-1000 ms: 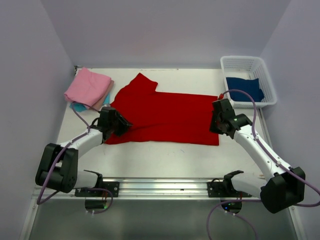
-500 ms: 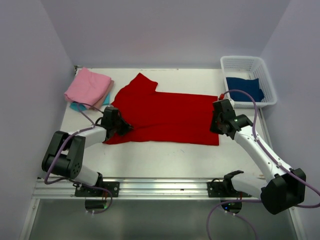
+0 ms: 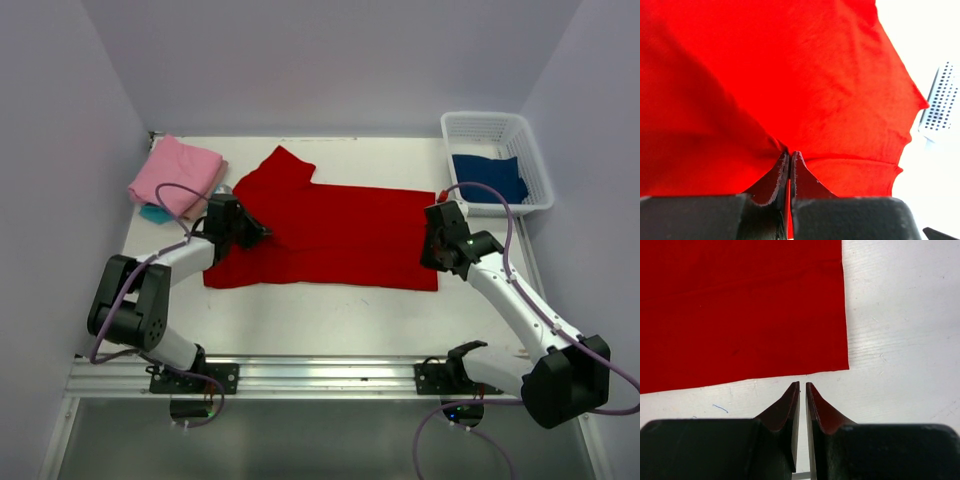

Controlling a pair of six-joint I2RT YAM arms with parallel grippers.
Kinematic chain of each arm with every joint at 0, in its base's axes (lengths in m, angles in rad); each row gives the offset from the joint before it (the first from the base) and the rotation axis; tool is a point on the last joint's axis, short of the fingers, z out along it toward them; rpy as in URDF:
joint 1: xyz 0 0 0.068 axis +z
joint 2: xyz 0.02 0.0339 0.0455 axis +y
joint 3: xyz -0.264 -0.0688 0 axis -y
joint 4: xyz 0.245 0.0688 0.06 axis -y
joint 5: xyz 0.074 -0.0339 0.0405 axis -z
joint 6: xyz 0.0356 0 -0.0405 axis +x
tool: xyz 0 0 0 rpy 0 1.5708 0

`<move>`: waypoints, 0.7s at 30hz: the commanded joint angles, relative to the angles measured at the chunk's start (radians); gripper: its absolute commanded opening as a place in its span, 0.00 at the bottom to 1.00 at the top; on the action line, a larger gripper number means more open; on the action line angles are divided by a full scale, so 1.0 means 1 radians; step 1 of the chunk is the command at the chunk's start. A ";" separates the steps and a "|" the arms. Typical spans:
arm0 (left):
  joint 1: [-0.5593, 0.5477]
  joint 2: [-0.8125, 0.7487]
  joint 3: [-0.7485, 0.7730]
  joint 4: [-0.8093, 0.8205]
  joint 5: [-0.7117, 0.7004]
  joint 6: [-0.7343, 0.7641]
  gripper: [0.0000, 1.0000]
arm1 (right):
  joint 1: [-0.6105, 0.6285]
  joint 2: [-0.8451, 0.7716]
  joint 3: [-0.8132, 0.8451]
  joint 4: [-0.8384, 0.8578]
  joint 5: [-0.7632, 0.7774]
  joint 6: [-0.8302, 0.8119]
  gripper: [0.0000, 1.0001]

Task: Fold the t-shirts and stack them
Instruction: Fold the flattened tshirt in 1/3 of the way, then grap the side of the flattened tshirt furthest away from the robot with both arms

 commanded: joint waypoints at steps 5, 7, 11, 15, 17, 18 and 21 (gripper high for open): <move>-0.007 0.174 0.149 0.054 0.093 0.094 0.00 | 0.002 0.000 -0.002 0.036 0.016 0.004 0.14; -0.007 0.211 0.175 0.059 0.103 0.106 0.00 | 0.002 -0.006 -0.003 0.033 0.019 0.002 0.15; -0.007 0.209 0.181 0.079 0.103 0.129 0.51 | 0.002 -0.008 -0.011 0.039 0.019 -0.002 0.22; -0.013 0.114 0.160 0.120 0.064 0.185 0.91 | 0.002 -0.005 -0.028 0.075 0.010 -0.013 0.44; -0.015 0.051 0.184 0.120 0.022 0.241 1.00 | 0.002 -0.005 -0.034 0.117 0.005 -0.015 0.65; -0.015 0.040 0.202 0.120 0.015 0.264 1.00 | 0.002 -0.005 -0.043 0.144 -0.009 -0.018 0.71; -0.015 0.066 0.343 0.061 -0.028 0.365 1.00 | 0.002 0.053 -0.035 0.255 -0.009 -0.029 0.84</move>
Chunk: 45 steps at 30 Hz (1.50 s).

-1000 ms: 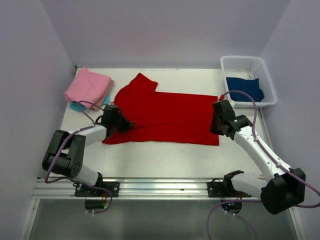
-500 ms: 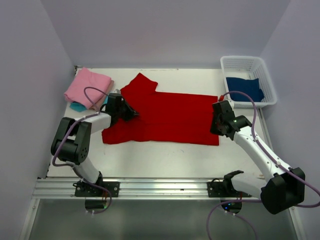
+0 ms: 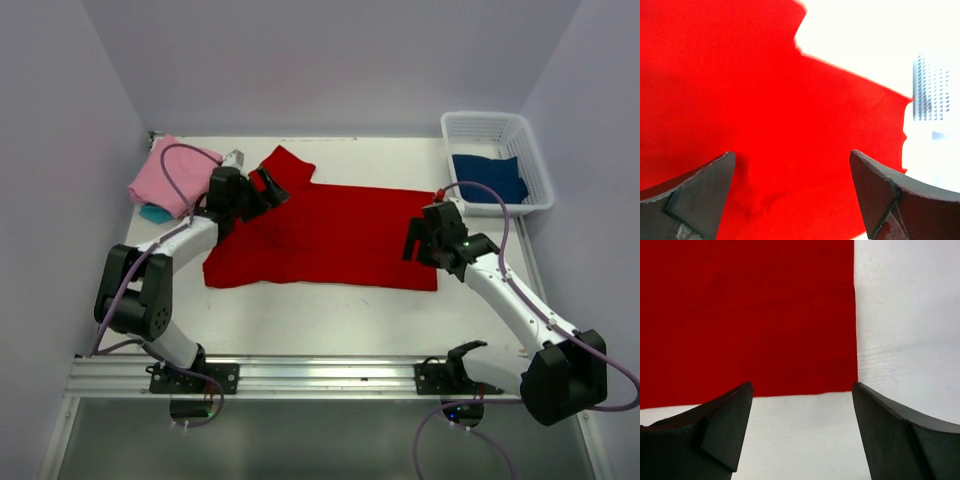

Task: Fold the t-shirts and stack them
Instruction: Grap the side of the flattened tshirt furthest away from the robot with both arms

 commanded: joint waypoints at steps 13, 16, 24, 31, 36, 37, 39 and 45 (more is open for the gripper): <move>0.044 0.771 1.234 -0.506 -0.115 0.431 0.83 | 0.001 0.612 0.454 0.142 0.021 -0.036 0.81; 0.062 0.852 1.275 -0.497 -0.147 0.467 0.72 | 0.001 0.576 0.410 0.207 0.015 -0.045 0.78; 0.108 0.894 1.178 -0.261 -0.158 0.445 0.63 | 0.001 0.523 0.379 0.228 0.014 -0.096 0.78; 0.108 0.917 1.184 -0.135 -0.147 0.431 0.67 | 0.001 0.502 0.342 0.244 0.004 -0.087 0.78; 0.090 0.943 1.177 0.003 -0.083 0.433 0.71 | 0.001 0.514 0.354 0.236 0.004 -0.088 0.78; 0.087 0.952 1.190 0.008 -0.077 0.430 0.72 | 0.001 0.522 0.359 0.224 0.006 -0.090 0.78; 0.087 0.989 1.216 0.003 -0.055 0.408 0.72 | 0.001 0.525 0.366 0.218 0.006 -0.091 0.78; 0.087 1.047 1.266 -0.012 -0.034 0.359 0.72 | 0.001 0.516 0.357 0.212 0.027 -0.098 0.78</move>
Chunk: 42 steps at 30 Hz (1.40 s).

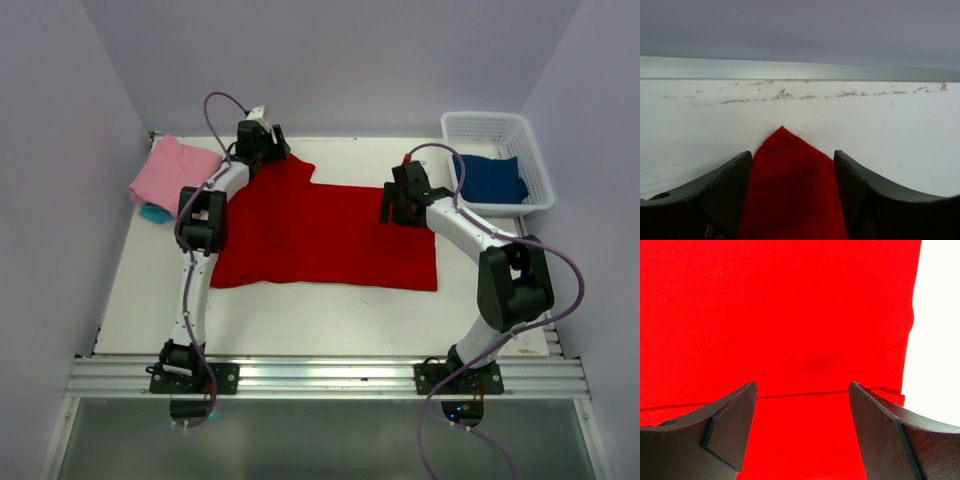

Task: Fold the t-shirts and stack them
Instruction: Grap the side of the flattened tshirt furthest away from the robot with both arms

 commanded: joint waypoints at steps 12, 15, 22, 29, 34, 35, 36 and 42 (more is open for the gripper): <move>0.015 0.059 0.049 0.036 0.022 -0.089 0.30 | -0.001 -0.022 -0.001 0.004 0.052 0.010 0.37; 0.018 0.065 0.042 0.036 0.014 -0.100 0.16 | -0.002 -0.022 -0.002 0.001 0.055 0.017 0.30; 0.022 0.044 0.005 0.051 0.000 -0.097 0.00 | -0.011 -0.026 -0.016 -0.002 0.100 0.036 0.29; 0.032 -0.001 -0.067 0.133 0.031 -0.121 0.51 | -0.014 -0.017 -0.013 -0.005 0.088 0.042 0.32; 0.027 0.027 0.002 0.102 0.043 -0.103 0.86 | -0.016 -0.012 -0.008 -0.005 0.077 0.047 0.33; 0.025 0.033 0.014 0.092 0.043 -0.097 0.86 | -0.016 -0.011 -0.004 -0.006 0.078 0.047 0.33; 0.021 0.042 0.031 0.076 0.040 -0.088 0.86 | -0.018 -0.011 -0.004 -0.006 0.077 0.047 0.33; -0.010 0.110 0.167 -0.131 -0.026 0.049 0.79 | -0.021 -0.006 0.001 -0.008 0.065 0.051 0.32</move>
